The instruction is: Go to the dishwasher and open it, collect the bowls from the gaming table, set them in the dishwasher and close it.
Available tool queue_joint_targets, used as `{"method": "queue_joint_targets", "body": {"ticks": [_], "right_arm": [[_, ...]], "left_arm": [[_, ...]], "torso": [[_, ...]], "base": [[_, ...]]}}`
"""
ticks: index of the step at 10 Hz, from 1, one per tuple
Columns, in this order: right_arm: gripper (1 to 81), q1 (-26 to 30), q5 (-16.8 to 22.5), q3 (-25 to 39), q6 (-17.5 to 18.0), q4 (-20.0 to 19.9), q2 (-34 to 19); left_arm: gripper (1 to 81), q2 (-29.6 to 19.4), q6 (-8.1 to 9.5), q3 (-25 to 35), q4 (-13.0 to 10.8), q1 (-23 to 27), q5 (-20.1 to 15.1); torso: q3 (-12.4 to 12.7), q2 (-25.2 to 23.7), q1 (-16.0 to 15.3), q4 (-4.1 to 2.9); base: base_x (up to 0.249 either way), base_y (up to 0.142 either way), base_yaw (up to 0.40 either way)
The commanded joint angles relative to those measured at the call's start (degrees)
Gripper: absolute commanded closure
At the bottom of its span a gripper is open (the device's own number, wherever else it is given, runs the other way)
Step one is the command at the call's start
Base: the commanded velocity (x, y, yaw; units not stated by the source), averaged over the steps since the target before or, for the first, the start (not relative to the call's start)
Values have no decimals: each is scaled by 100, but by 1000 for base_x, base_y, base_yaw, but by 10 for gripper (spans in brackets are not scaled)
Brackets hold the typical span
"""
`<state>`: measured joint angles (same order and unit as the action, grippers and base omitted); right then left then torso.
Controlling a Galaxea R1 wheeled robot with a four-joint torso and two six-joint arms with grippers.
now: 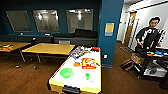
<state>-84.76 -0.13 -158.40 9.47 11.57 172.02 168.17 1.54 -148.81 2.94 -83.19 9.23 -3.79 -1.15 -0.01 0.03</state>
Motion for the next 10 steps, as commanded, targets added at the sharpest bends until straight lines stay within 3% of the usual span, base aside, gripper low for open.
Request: {"method": "queue_joint_targets", "body": {"ticks": [1,10], "right_arm": [[10,306,286,-23,2,-23,-34],[10,297,286,-14,2,-41,-51]], "left_arm": [[10,-46,-4,19,-21,316,-237],[10,-46,-4,19,-30,316,-237]], "torso": [[0,0,0,0],[0,0,1,0]], "base": [[75,119,0],[81,122,0]]}}
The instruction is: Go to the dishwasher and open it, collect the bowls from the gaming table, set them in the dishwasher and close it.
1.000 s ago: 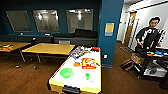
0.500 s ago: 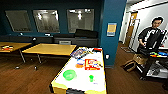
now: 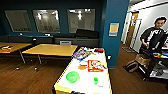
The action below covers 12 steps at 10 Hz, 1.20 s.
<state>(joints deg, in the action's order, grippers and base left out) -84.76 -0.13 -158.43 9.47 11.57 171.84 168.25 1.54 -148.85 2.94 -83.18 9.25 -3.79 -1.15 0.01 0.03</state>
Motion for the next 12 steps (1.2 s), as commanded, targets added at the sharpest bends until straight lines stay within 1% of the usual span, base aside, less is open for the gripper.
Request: {"method": "queue_joint_targets", "body": {"ticks": [1,12], "right_arm": [[10,297,286,-12,2,-32,-33],[10,297,286,-12,2,-41,-33]], "left_arm": [[10,-55,-4,31,-30,315,-240],[10,-55,-4,22,-30,315,-240]], "torso": [[0,0,-1,0],[0,0,-1,0]], "base": [[107,125,0],[133,123,0]]}}
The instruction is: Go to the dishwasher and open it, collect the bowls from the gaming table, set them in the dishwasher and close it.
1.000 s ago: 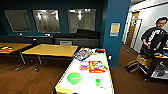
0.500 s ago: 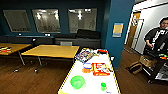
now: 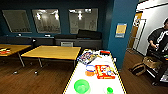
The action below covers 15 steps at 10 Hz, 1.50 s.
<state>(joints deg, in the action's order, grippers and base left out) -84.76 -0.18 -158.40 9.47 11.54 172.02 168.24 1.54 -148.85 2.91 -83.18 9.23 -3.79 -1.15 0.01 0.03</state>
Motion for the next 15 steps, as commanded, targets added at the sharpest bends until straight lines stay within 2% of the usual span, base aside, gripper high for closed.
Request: {"method": "queue_joint_targets", "body": {"ticks": [1,7,15], "right_arm": [[10,297,291,-14,2,-30,-51],[10,297,291,-5,2,-21,-51],[10,323,291,-14,64,-73,-122]], "left_arm": [[10,-53,-4,31,-28,315,-237],[10,-45,-4,31,-19,324,-237],[10,-71,4,40,-19,315,-246]], "torso": [[0,0,-1,0],[0,0,-1,0],[0,0,-1,0]], "base": [[137,110,0],[131,89,0],[11,0,0]]}}
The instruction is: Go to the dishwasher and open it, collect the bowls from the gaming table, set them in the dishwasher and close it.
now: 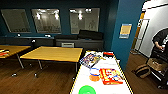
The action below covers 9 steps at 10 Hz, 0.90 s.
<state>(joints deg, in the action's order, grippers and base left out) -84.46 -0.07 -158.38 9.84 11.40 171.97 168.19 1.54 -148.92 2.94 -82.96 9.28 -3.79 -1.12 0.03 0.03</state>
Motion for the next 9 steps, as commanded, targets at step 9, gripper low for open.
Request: {"method": "queue_joint_targets", "body": {"ticks": [9], "right_arm": [[10,319,78,4811,308,-59,-2978]], "left_arm": [[10,-1761,22,2480,14,231,-172]], "torso": [[0,-2,-3,0]], "base": [[0,0,0]]}}
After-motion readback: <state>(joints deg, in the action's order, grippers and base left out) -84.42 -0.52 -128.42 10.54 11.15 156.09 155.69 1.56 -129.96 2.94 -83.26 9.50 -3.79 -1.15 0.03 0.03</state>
